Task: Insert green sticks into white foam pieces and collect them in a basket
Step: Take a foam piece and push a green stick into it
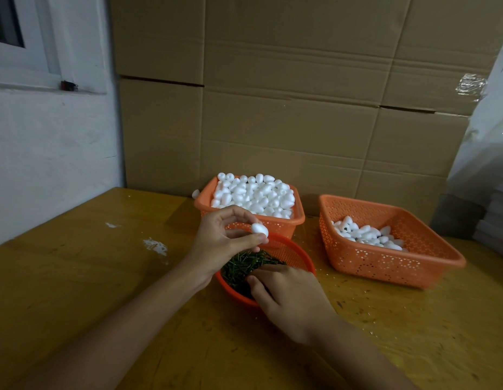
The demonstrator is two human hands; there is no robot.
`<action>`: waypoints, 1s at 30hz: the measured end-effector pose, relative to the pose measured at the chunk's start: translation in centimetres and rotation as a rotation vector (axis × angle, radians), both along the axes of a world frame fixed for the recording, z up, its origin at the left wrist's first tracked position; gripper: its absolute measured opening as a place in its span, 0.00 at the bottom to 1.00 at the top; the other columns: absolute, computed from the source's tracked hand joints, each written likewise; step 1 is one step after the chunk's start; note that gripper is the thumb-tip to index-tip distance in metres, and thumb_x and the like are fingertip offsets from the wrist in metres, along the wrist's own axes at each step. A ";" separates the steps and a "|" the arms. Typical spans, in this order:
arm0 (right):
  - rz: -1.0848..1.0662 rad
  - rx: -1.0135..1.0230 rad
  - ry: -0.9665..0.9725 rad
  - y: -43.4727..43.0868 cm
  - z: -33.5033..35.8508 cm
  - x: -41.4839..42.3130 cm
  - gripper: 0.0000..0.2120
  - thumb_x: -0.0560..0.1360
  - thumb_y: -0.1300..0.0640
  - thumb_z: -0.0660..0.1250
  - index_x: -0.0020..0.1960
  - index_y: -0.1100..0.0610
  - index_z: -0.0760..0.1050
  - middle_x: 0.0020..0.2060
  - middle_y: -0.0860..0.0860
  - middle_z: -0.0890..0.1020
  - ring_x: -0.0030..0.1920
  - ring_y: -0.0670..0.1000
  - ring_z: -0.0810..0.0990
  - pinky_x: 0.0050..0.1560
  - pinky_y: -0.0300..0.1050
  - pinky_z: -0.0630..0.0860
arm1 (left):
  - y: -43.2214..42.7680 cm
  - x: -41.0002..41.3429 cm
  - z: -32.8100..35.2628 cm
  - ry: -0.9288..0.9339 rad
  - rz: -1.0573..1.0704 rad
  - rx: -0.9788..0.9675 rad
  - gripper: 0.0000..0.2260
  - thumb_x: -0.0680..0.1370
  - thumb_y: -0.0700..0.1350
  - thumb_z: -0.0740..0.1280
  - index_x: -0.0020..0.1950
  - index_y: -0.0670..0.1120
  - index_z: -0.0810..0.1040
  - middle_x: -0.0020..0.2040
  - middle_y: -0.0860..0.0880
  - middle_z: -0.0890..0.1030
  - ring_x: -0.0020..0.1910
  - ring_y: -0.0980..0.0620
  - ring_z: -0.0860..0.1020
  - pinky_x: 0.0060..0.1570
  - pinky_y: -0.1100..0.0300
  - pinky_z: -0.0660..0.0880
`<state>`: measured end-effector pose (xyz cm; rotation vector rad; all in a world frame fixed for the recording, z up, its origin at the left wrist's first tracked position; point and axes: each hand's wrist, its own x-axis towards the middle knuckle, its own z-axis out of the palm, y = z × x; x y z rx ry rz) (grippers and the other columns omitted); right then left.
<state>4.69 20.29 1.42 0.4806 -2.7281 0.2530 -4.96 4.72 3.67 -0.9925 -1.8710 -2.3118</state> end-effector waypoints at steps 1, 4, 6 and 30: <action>0.001 -0.002 0.000 0.0 0.0 0.0 0.23 0.84 0.41 0.44 0.42 0.47 0.72 0.41 0.44 0.78 0.39 0.47 0.75 0.38 0.43 0.63 | 0.0 0.0 0.0 0.002 0.002 -0.004 0.11 0.71 0.35 0.81 0.47 0.47 0.84 0.51 0.43 0.87 0.47 0.35 0.87 0.45 0.56 0.84; 0.003 -0.004 0.001 0.0 0.0 0.0 0.23 0.83 0.40 0.43 0.42 0.47 0.71 0.40 0.44 0.78 0.39 0.47 0.75 0.38 0.43 0.63 | 0.0 -0.1 -0.1 0.007 0.000 -0.014 0.11 0.71 0.35 0.81 0.47 0.47 0.84 0.52 0.43 0.87 0.47 0.36 0.87 0.46 0.55 0.85; 0.003 -0.005 0.002 0.0 0.0 0.0 0.23 0.83 0.40 0.43 0.42 0.47 0.71 0.40 0.43 0.77 0.39 0.47 0.75 0.38 0.43 0.63 | 0.0 0.0 0.0 0.009 0.010 -0.021 0.11 0.71 0.35 0.81 0.47 0.48 0.85 0.52 0.43 0.88 0.46 0.38 0.88 0.46 0.55 0.85; -0.002 -0.021 -0.005 -0.1 0.1 0.0 0.25 0.83 0.40 0.43 0.43 0.48 0.74 0.41 0.44 0.79 0.39 0.47 0.76 0.40 0.46 0.71 | 0.2 -0.2 -0.3 0.040 0.001 -0.032 0.12 0.71 0.32 0.80 0.48 0.47 0.87 0.52 0.44 0.88 0.49 0.40 0.88 0.45 0.56 0.84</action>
